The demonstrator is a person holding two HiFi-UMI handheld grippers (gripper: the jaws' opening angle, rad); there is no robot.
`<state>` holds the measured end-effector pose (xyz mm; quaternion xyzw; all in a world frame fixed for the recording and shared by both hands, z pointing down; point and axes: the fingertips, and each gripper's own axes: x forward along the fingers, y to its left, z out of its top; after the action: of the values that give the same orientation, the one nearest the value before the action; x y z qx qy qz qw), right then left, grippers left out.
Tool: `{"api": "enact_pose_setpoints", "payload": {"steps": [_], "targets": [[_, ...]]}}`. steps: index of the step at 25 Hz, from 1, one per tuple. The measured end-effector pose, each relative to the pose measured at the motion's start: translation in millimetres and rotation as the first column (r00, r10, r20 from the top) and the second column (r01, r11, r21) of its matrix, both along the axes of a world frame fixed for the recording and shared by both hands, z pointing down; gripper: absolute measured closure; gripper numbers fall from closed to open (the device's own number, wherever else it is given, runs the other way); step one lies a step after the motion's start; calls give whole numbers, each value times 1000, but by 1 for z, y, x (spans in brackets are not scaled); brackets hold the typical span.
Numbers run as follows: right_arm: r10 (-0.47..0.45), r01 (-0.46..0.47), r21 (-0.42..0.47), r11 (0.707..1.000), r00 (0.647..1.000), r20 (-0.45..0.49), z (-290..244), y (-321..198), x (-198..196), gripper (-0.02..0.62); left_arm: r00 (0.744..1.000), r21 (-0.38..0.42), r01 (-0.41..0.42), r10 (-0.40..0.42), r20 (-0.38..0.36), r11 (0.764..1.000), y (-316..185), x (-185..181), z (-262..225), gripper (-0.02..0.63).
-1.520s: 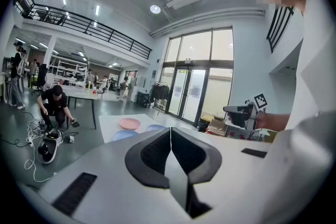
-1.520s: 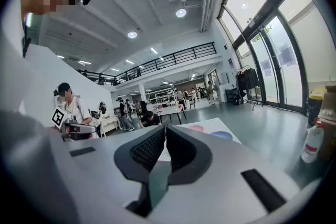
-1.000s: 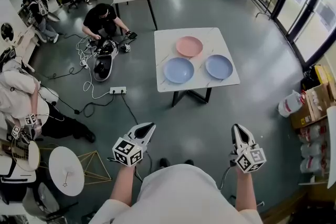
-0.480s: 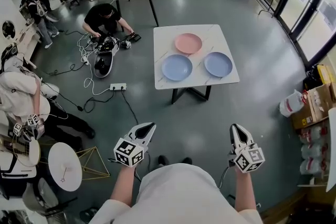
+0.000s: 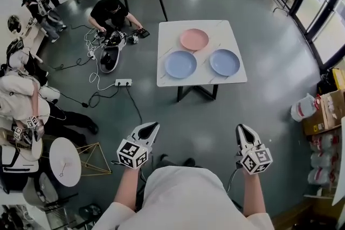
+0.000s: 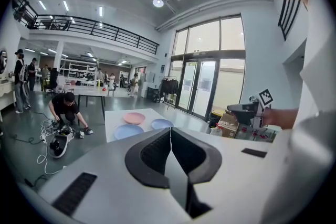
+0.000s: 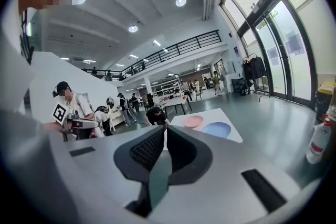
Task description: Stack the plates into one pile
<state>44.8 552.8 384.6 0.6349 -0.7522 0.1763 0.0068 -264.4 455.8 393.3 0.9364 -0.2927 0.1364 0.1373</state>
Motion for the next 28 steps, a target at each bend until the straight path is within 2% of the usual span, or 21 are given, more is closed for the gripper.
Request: {"api": "enact_pose_setpoints", "payload": {"steps": [7, 14, 20, 28], "targets": [[-29, 29, -20, 999, 1000, 9, 12, -6, 20, 563, 1000, -17, 21, -21, -1, 1000, -1, 22, 6, 592], [-14, 15, -43, 999, 1000, 13, 22, -24, 37, 563, 1000, -18, 13, -13, 3, 1000, -25, 37, 11, 592], [19, -17, -53, 998, 1000, 19, 34, -53, 51, 563, 1000, -23, -5, 5, -3, 1000, -70, 52, 18, 592], [43, -42, -42, 998, 999, 29, 34, -124, 53, 563, 998, -33, -64, 64, 9, 997, -154, 72, 21, 592]]}}
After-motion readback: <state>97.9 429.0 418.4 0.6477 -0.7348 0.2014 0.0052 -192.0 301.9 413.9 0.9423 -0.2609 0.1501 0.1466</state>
